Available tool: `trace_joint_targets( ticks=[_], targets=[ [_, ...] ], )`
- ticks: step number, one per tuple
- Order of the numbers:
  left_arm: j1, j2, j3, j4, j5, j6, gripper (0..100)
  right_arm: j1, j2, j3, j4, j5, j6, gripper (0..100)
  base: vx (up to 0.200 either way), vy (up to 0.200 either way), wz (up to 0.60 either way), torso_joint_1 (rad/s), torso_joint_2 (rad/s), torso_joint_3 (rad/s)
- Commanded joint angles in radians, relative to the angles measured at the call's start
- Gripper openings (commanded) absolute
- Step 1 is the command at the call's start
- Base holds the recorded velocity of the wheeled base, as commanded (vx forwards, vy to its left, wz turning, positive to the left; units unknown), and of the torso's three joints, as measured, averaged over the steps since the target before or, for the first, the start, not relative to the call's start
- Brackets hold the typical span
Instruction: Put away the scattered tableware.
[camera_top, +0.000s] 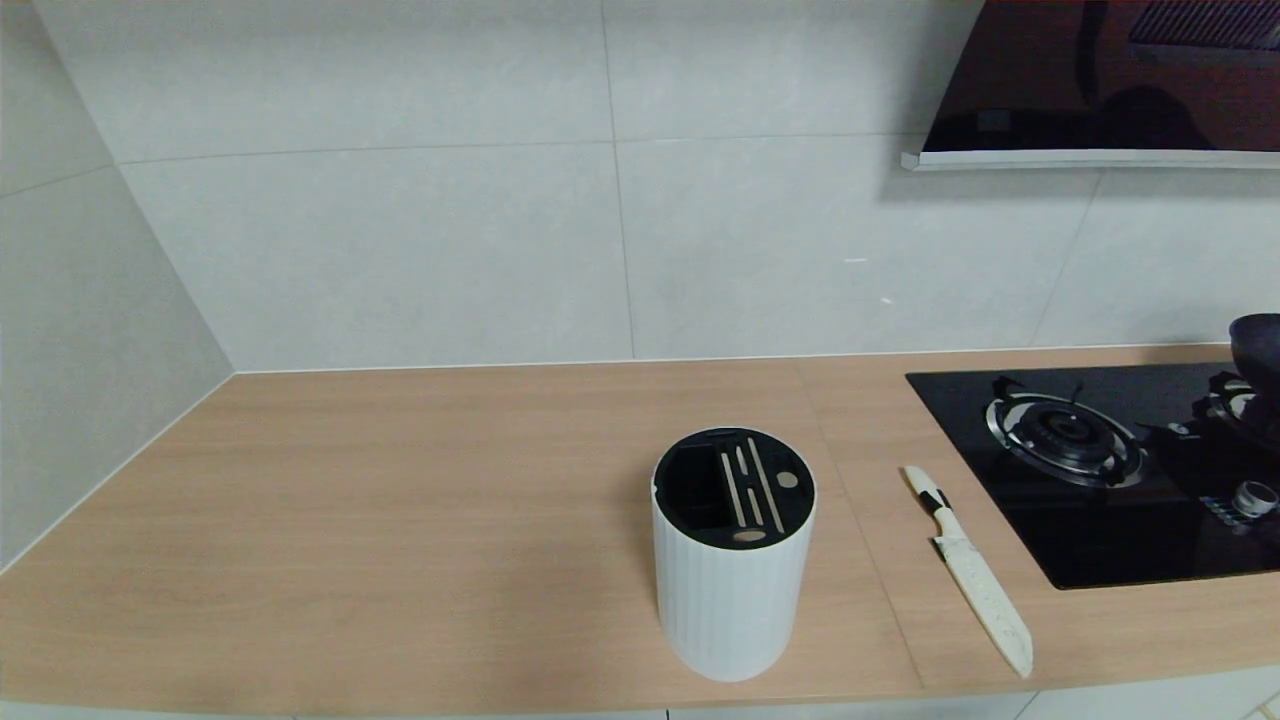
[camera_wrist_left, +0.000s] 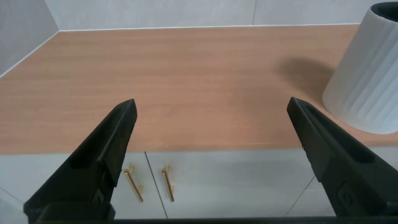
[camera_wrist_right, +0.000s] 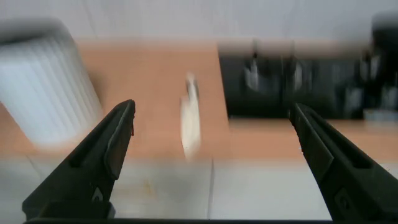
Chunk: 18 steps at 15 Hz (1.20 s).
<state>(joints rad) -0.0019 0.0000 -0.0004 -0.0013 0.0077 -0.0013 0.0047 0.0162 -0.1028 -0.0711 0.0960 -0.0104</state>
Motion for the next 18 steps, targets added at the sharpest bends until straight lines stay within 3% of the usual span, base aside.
trace_joint_targets(
  ticks=[1, 4, 8, 12, 18],
  targets=[
    [0.002, 0.000, 0.000, 0.000, 0.002, 0.000, 100, 0.003, 0.105, -0.080, 0.022, 0.025, 0.001, 100, 0.000, 0.000, 0.00, 0.000, 0.00, 0.000],
    [0.000, 0.000, 0.000, 0.000, 0.000, 0.000, 100, 0.008, 0.249, -0.176, 0.020, 0.028, -0.002, 100, 0.000, 0.000, 0.00, 0.000, 0.00, 0.000],
    [0.000, 0.000, 0.000, 0.000, 0.000, 0.001, 100, 0.017, 0.642, -0.374, 0.013, 0.077, -0.003, 100, 0.000, 0.000, 0.00, 0.000, 0.00, 0.000],
    [0.000, 0.000, 0.000, 0.000, 0.000, 0.001, 100, 0.092, 0.840, -0.465, -0.001, 0.073, -0.002, 100, 0.000, 0.000, 0.00, 0.000, 0.00, 0.000],
    [0.000, 0.000, 0.000, 0.000, 0.000, 0.006, 100, 0.130, 1.292, -0.500, -0.312, 0.065, -0.003, 100, 0.000, 0.000, 0.00, 0.000, 0.00, 0.000]
  ],
)
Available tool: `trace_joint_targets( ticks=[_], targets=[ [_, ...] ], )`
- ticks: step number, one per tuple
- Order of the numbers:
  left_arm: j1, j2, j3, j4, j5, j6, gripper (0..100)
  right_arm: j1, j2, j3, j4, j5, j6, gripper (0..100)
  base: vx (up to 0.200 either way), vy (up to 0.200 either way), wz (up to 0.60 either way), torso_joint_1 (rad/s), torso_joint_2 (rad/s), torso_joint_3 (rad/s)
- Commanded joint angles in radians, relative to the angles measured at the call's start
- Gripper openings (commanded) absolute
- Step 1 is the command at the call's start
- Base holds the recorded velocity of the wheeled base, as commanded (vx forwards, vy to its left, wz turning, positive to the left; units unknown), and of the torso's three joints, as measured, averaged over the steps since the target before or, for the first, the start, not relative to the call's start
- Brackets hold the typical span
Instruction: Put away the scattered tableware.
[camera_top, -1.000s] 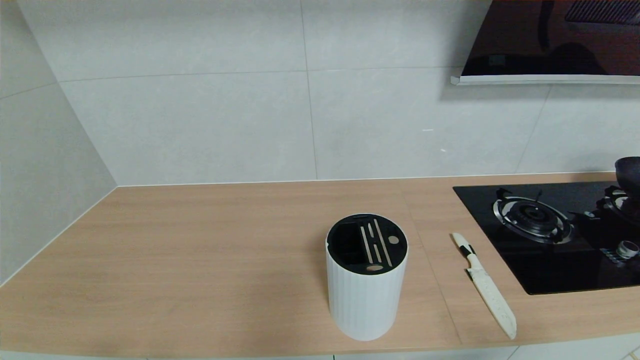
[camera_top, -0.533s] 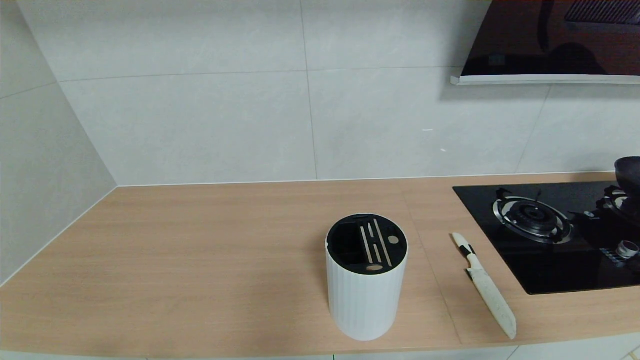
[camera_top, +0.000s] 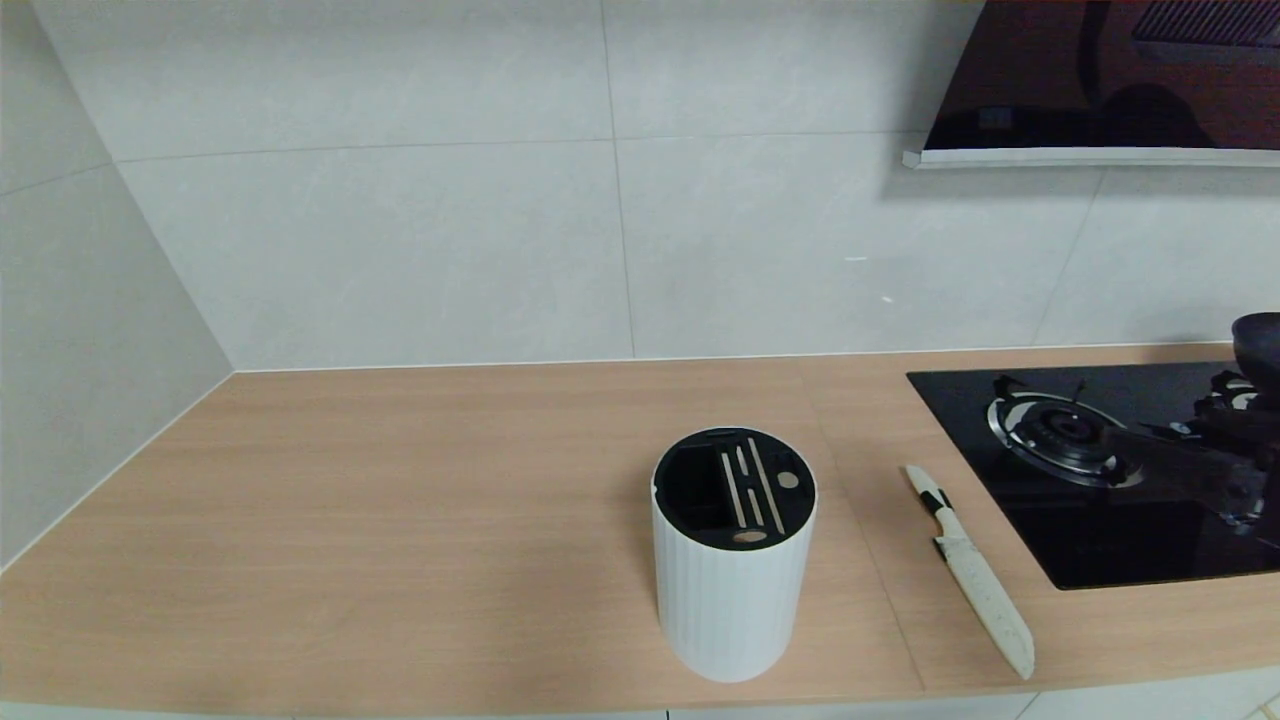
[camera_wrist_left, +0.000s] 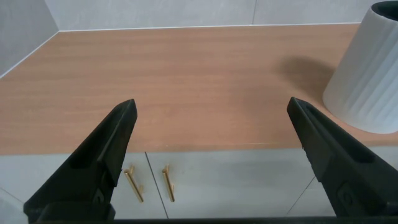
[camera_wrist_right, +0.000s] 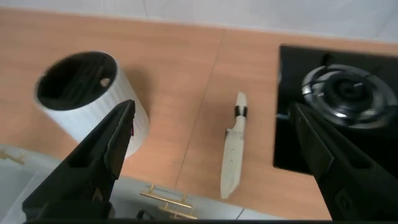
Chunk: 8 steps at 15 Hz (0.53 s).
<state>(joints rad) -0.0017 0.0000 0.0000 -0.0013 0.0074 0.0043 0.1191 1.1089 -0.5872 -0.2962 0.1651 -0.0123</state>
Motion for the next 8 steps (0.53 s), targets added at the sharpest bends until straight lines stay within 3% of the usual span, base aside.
trace_joint_targets(
  ticks=[1, 8],
  targets=[
    [0.000, 0.000, 0.000, 0.000, 0.000, 0.000, 100, 0.024, 0.253, -0.016, -0.133, -0.006, -0.001, 100, 0.000, 0.000, 0.00, 0.000, 0.00, 0.000],
    [0.000, 0.000, 0.000, 0.000, 0.000, -0.001, 100, 0.045, 0.456, 0.010, -0.236, -0.047, -0.014, 100, 0.000, 0.000, 0.00, 0.000, 0.00, 0.000]
  ],
)
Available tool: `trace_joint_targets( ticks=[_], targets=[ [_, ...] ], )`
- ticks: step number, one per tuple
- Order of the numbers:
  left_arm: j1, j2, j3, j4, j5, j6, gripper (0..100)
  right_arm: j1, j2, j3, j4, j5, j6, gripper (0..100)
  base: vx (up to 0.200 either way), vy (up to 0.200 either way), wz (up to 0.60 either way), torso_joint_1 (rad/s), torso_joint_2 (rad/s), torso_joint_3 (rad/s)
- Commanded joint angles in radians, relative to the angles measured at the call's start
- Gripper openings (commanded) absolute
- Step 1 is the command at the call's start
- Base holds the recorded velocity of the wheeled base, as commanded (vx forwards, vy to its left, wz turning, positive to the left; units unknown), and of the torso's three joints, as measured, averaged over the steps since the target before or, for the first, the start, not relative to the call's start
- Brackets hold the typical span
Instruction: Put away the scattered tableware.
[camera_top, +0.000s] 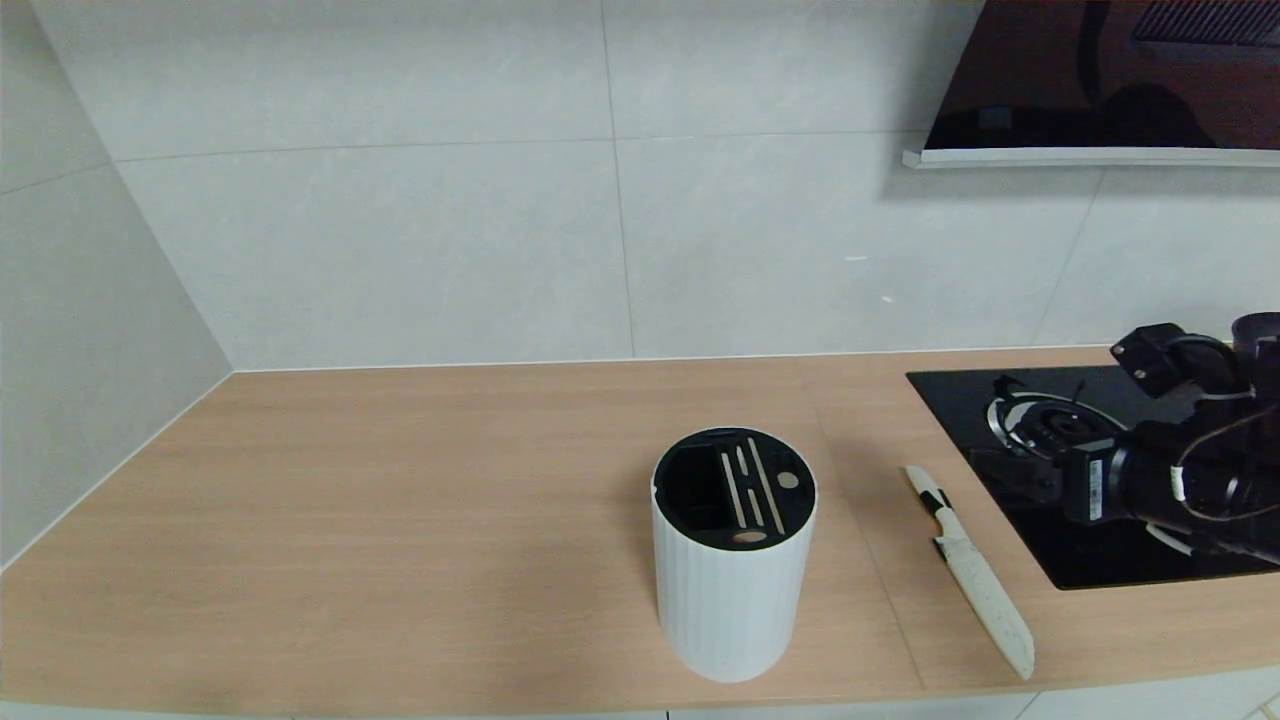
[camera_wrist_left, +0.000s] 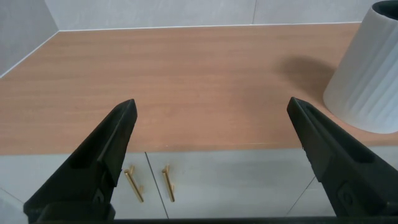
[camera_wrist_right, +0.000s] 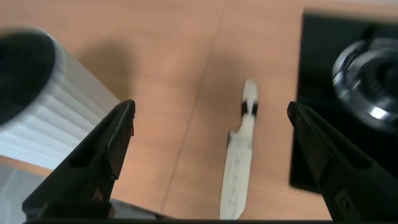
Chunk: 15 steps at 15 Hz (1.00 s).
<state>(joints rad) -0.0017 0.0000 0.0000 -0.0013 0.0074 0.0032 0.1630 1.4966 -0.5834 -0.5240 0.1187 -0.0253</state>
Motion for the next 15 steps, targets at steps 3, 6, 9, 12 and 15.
trace_joint_targets(
  ticks=[3, 6, 9, 12, 15],
  targets=[
    [0.000, 0.000, 0.000, 0.000, 0.000, 0.000, 100, -0.005, 0.156, 0.013, -0.054, -0.034, -0.001, 100, 0.000, 0.000, 0.00, 0.000, 0.00, 0.000],
    [0.000, 0.000, 0.000, 0.000, 0.000, -0.002, 100, -0.003, 0.220, 0.011, -0.057, -0.093, -0.002, 100, 0.000, 0.000, 0.00, 0.000, 0.00, 0.000],
    [0.000, 0.000, 0.000, 0.000, 0.000, -0.002, 100, -0.010, 0.294, 0.013, -0.091, -0.094, -0.001, 100, 0.000, 0.000, 0.00, 0.000, 0.00, 0.000],
    [0.000, 0.000, 0.000, 0.000, 0.000, -0.002, 100, -0.022, 0.407, 0.013, -0.139, -0.102, -0.001, 100, 0.000, 0.000, 0.00, 0.000, 0.00, 0.000],
    [0.000, 0.000, 0.000, 0.000, 0.000, -0.002, 100, -0.023, 0.514, 0.014, -0.221, -0.129, 0.005, 100, 0.000, 0.000, 0.00, 0.000, 0.00, 0.000]
  ],
)
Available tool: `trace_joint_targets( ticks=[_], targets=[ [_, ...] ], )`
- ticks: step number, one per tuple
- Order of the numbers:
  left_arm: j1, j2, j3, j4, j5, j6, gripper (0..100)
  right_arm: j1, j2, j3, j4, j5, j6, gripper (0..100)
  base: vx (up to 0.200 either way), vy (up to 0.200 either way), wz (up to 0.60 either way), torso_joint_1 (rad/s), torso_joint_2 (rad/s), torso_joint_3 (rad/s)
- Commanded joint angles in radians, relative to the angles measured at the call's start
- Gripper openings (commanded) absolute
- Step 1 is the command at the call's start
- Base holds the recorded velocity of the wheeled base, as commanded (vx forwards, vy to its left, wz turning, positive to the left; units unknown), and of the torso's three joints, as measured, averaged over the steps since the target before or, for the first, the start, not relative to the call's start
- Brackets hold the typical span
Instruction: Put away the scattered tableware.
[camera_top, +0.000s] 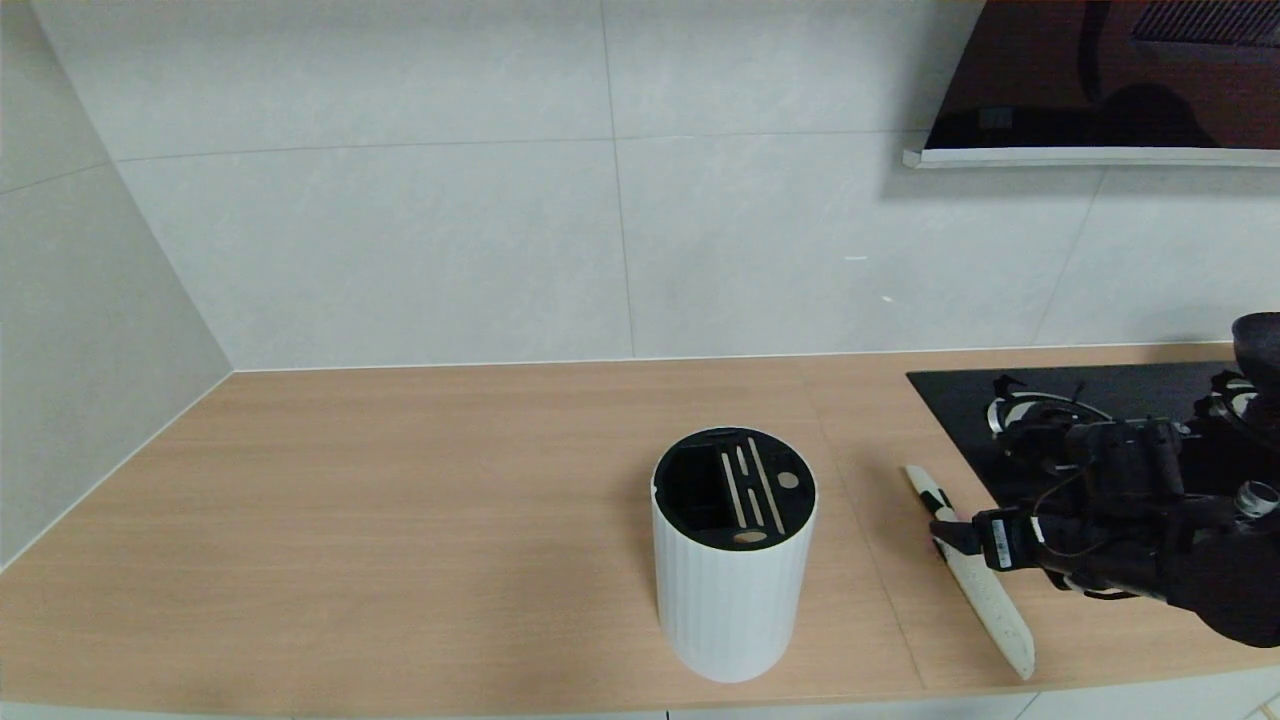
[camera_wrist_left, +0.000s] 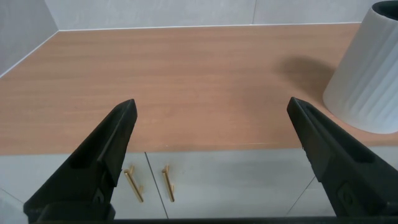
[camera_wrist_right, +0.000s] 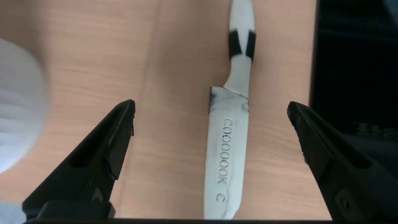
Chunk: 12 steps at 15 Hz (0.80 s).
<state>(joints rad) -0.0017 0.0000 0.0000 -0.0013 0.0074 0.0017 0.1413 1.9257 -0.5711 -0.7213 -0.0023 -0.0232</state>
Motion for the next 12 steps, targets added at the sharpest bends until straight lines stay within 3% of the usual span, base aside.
trace_joint_targets(
  ticks=[1, 12],
  targets=[
    [0.000, 0.000, 0.000, 0.000, 0.000, 0.000, 100, -0.011, 0.113, 0.002, -0.060, -0.021, 0.003, 100, 0.000, 0.000, 0.00, 0.000, 0.00, 0.000],
    [0.000, 0.000, 0.000, 0.000, 0.000, 0.001, 100, -0.014, 0.253, 0.002, -0.222, -0.065, 0.008, 100, 0.000, 0.000, 0.00, 0.000, 0.00, 0.000]
  ],
)
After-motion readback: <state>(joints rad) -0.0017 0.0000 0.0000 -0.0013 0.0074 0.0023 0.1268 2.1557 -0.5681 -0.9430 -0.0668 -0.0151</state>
